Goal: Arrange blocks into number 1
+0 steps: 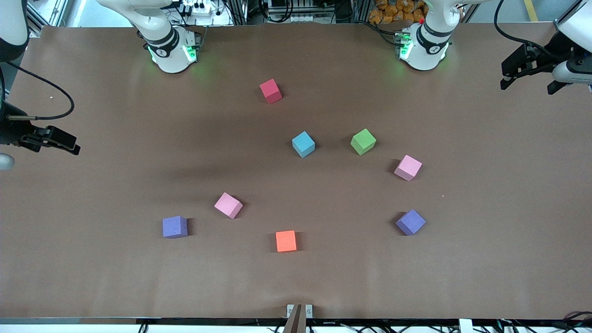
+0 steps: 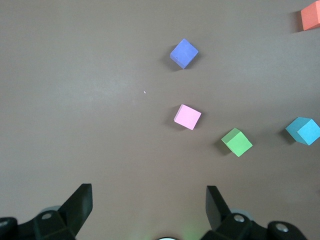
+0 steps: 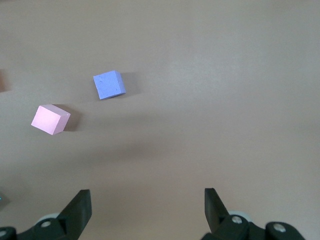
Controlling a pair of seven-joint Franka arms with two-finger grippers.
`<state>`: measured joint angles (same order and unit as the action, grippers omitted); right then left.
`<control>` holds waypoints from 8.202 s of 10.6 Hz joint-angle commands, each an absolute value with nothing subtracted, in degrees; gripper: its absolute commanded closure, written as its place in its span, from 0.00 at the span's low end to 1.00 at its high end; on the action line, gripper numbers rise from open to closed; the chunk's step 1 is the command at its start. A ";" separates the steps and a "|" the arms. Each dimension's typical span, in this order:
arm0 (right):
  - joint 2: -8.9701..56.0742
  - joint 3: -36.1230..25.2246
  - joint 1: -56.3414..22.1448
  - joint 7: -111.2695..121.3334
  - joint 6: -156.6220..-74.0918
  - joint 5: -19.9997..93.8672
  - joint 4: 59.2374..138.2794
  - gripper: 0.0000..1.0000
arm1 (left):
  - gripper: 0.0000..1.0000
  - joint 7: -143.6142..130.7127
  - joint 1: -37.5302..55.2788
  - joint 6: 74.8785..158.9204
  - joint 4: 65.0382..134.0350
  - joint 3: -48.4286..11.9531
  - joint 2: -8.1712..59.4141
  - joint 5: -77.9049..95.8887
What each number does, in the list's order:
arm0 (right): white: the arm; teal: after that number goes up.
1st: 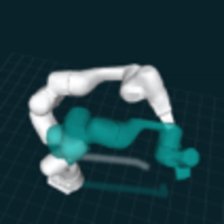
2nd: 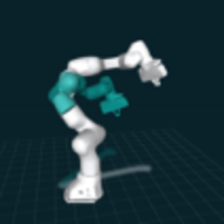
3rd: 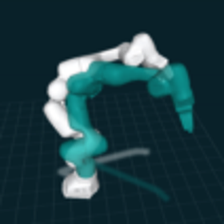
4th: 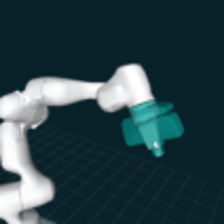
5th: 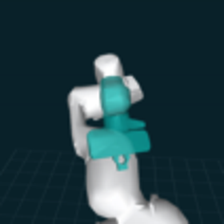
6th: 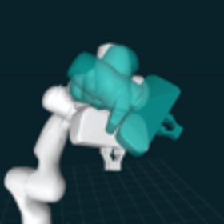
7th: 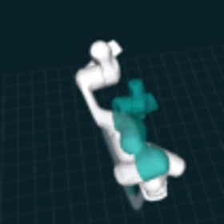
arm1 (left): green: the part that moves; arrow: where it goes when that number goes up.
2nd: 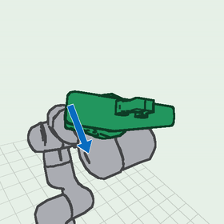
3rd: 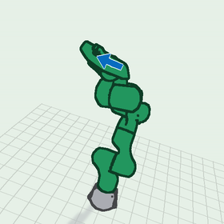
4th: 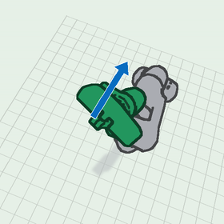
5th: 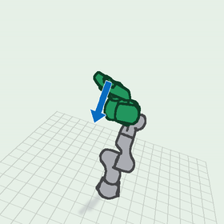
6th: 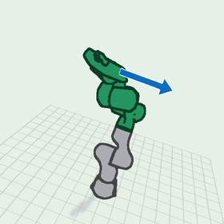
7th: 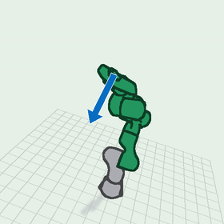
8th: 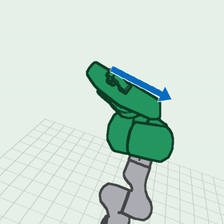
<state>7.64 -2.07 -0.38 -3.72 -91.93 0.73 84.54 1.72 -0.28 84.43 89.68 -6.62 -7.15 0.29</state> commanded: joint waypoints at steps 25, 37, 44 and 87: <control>33.49 -1.05 -18.37 22.41 -127.09 6.33 92.55 0.00 | 0.00 -72.05 38.04 111.97 101.98 -16.96 23.08 6.92; 33.49 -1.05 -18.37 22.68 -127.27 6.33 92.72 0.00 | 0.00 -93.60 55.37 121.64 85.17 -15.91 43.24 6.15; 33.75 -1.05 -18.72 22.68 -127.62 6.24 92.72 0.00 | 0.00 -94.13 57.30 120.06 85.61 -16.00 45.96 6.42; 38.25 -1.49 -22.42 30.52 -137.81 7.65 96.31 0.71 | 0.00 -88.76 48.16 128.67 97.04 -3.26 37.26 -1.14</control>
<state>41.44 -1.68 -23.20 32.14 -138.43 6.89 93.25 -85.66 47.85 129.13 99.91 -4.32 35.64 0.58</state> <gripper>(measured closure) 0.410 0.000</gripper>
